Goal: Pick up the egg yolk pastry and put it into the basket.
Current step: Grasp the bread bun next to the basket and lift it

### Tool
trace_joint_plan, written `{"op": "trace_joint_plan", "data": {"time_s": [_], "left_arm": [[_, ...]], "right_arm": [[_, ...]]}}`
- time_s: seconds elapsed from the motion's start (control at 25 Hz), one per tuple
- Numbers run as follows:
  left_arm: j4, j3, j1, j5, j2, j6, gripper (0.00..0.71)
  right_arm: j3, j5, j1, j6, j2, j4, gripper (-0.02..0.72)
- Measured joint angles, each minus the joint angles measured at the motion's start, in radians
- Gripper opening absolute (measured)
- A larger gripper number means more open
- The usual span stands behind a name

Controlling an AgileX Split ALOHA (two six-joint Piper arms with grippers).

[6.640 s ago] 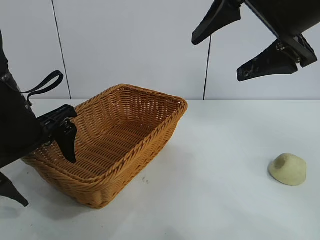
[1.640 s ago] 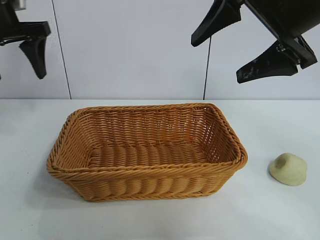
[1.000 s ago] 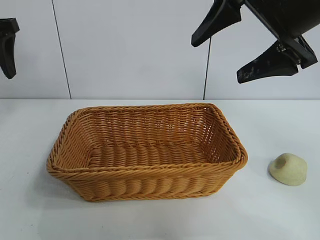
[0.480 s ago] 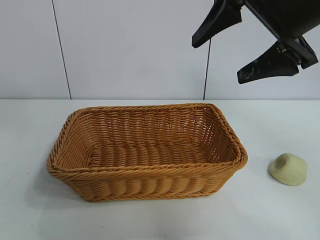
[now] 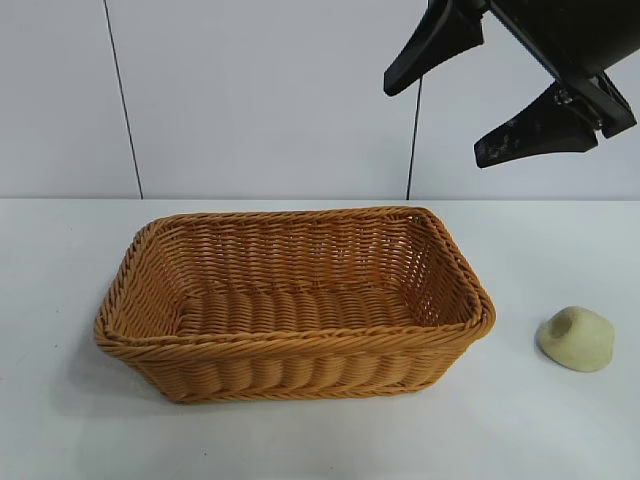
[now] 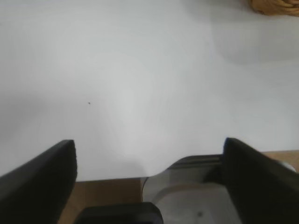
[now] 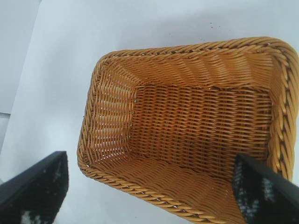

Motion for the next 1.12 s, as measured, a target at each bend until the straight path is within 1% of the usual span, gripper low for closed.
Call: {"op": "trace_joint_plan", "data": {"time_s": [0.12, 0.24, 0.6, 0.72, 0.8, 0.92, 1.0, 1.08, 1.12], "left_arm": [[0.000, 0.008, 0.000, -0.008, -0.151, 0.000, 0.611], [0.000, 0.008, 0.000, -0.009, -0.265, 0.000, 0.611], [0.000, 0.012, 0.000, -0.010, -0.489, 0.000, 0.610], [0.000, 0.012, 0.000, -0.011, -0.517, 0.000, 0.610], [0.000, 0.014, 0.000, -0.011, -0.517, 0.000, 0.610], [0.000, 0.014, 0.000, -0.011, -0.517, 0.000, 0.610], [0.006, 0.014, 0.000, -0.011, -0.517, -0.007, 0.610], [0.021, 0.014, 0.000, -0.011, -0.517, -0.026, 0.610], [0.030, 0.014, 0.000, -0.011, -0.517, -0.033, 0.610]], "right_arm": [[0.000, 0.001, 0.000, 0.000, 0.000, 0.000, 0.678], [0.000, 0.001, 0.000, 0.000, 0.000, 0.000, 0.678], [0.000, 0.003, 0.000, 0.000, 0.000, 0.000, 0.678], [0.000, 0.005, -0.001, 0.001, 0.000, -0.013, 0.678], [-0.002, 0.016, -0.016, 0.021, 0.000, -0.041, 0.678], [-0.002, 0.024, -0.058, 0.071, 0.000, -0.116, 0.678], [-0.002, 0.031, -0.094, 0.105, 0.000, -0.195, 0.678], [-0.002, 0.047, -0.130, 0.155, 0.000, -0.292, 0.678], [-0.003, 0.053, -0.149, 0.182, 0.000, -0.352, 0.678]]}}
